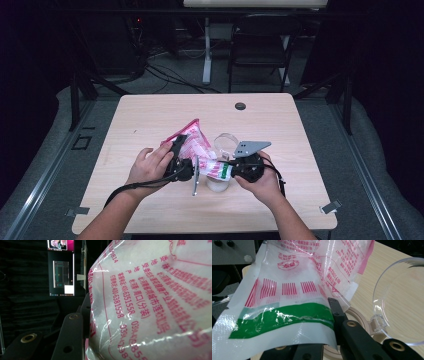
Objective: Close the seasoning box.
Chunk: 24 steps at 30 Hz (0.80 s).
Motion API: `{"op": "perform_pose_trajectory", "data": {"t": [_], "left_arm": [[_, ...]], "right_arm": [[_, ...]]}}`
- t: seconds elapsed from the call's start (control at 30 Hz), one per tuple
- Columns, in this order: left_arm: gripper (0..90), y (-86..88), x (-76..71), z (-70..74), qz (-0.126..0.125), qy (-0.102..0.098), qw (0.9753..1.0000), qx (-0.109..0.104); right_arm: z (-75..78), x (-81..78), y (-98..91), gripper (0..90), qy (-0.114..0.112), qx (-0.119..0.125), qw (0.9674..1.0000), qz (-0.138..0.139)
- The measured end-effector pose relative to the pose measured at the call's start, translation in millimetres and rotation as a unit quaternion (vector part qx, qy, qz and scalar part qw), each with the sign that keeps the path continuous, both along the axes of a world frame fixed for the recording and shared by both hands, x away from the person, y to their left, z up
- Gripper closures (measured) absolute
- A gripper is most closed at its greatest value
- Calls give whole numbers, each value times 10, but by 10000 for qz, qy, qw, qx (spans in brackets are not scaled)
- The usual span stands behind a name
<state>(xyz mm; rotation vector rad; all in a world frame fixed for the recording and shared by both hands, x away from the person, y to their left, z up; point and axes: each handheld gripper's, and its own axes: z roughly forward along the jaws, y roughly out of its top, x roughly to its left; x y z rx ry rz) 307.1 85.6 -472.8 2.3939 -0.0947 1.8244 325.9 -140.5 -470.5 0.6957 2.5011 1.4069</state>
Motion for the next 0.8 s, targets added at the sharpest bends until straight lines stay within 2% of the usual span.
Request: {"op": "perform_pose_trajectory", "data": {"t": [0.8], "left_arm": [[609, -2, -8, -1, -24, -22, 10000, 11]], "right_arm": [[-38, 19, 3, 900, 41, -22, 10000, -15]]}}
